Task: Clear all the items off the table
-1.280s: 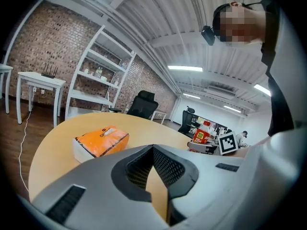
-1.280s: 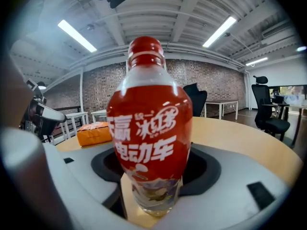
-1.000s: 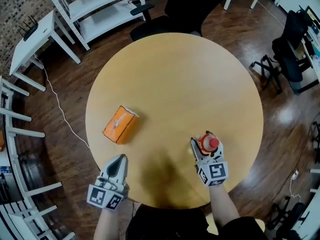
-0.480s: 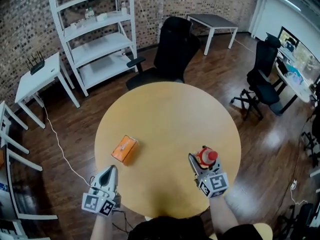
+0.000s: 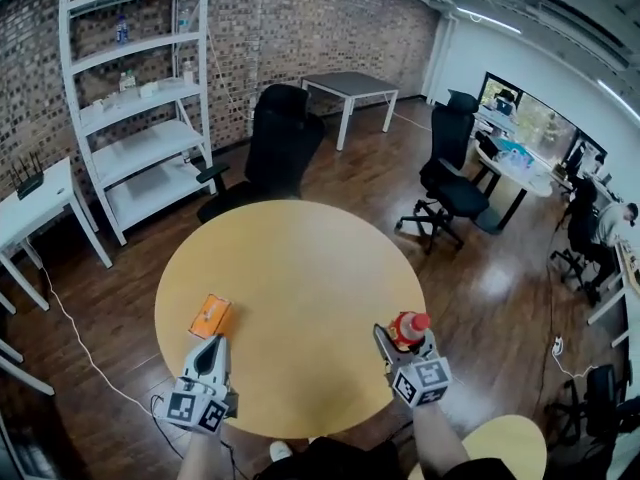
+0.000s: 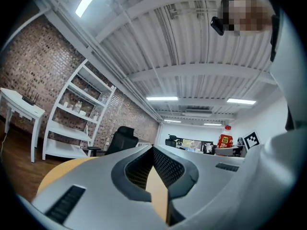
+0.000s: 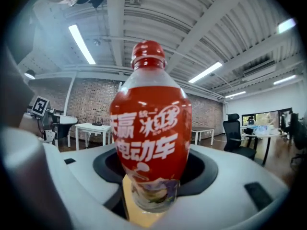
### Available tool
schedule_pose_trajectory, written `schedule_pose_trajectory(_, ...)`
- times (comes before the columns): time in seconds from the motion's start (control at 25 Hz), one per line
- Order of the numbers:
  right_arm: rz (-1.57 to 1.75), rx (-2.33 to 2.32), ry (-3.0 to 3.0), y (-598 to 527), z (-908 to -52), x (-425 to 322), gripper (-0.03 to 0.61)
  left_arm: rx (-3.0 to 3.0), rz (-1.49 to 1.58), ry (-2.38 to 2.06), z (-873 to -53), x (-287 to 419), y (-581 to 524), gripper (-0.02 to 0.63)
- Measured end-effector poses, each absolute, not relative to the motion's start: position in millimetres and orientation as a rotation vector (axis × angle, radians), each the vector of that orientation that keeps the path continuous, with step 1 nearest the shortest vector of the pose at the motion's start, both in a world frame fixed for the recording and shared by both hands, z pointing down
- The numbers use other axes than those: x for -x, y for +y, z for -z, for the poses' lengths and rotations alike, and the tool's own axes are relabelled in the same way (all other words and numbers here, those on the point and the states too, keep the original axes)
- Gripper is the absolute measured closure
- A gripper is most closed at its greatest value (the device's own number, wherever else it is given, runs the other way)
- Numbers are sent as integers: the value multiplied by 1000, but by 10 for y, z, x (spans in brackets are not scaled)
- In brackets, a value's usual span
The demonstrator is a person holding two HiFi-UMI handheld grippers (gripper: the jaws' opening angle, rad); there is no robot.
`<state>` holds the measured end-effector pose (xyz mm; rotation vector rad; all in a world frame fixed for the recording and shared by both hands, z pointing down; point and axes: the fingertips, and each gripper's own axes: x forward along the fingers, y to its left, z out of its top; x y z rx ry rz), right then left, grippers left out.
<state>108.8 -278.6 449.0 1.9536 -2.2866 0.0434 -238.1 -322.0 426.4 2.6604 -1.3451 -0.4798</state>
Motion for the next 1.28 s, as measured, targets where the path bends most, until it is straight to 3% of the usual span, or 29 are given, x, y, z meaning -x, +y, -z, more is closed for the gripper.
schedule_pose_trajectory(0.48,53,-2288,-2073,-1614,-4231,-2153,301,-2814,520,-938,-4058,1025,-2804,614)
schedule_pose_trajectory(0.8,27,-2581,-1682,112,-4242,-3442,301,-2872,477,-554,-4081,-608,-1990,614)
schedule_pose_trajectory(1.28,-34,-2887,-1057,2691,-4489,-4134,301,-2871,334,174,-4169,-2528,-202,614)
